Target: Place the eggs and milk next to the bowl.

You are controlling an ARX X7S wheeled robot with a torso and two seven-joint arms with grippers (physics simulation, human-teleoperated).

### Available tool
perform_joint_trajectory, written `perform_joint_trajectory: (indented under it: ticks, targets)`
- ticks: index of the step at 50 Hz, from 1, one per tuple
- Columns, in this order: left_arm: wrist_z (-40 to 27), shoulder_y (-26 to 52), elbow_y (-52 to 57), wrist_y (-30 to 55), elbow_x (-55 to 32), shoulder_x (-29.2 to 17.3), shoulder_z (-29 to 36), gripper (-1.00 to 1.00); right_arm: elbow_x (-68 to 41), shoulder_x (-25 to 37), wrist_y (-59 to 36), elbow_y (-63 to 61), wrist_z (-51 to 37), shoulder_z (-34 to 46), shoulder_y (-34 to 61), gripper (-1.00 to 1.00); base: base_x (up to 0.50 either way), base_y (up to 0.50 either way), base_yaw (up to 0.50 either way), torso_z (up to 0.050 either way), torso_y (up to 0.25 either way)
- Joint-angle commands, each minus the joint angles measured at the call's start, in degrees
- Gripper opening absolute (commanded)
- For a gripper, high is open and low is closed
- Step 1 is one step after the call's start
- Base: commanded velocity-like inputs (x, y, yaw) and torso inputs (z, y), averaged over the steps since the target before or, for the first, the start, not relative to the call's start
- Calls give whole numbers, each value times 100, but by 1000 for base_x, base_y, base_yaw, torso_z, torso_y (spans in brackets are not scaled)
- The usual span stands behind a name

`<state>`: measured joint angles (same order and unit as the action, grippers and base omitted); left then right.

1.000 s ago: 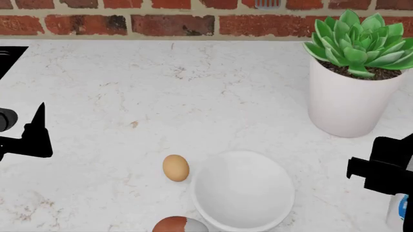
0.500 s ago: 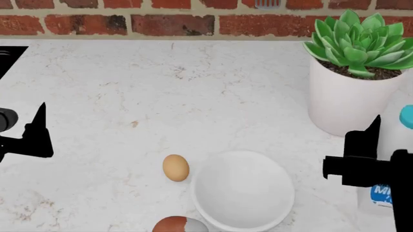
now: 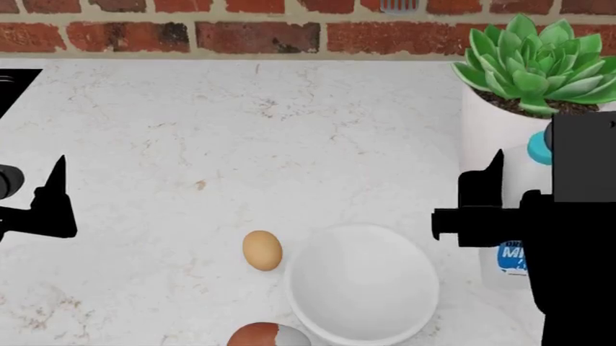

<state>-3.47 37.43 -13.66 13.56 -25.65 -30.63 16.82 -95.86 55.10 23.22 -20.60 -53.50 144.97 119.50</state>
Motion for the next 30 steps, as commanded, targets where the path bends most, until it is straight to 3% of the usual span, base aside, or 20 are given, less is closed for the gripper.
perform_joint_trajectory:
  ticks: [1, 30]
  targets:
    - [75, -80, 12, 109, 149, 137, -133, 100, 144, -395, 22, 298, 298, -519, -222, -100, 0, 0, 0, 0, 0]
    - [74, -43, -96, 51, 174, 136, -122, 100, 1, -658, 169, 723, 621, -766, -770, -100, 0, 0, 0, 0, 1]
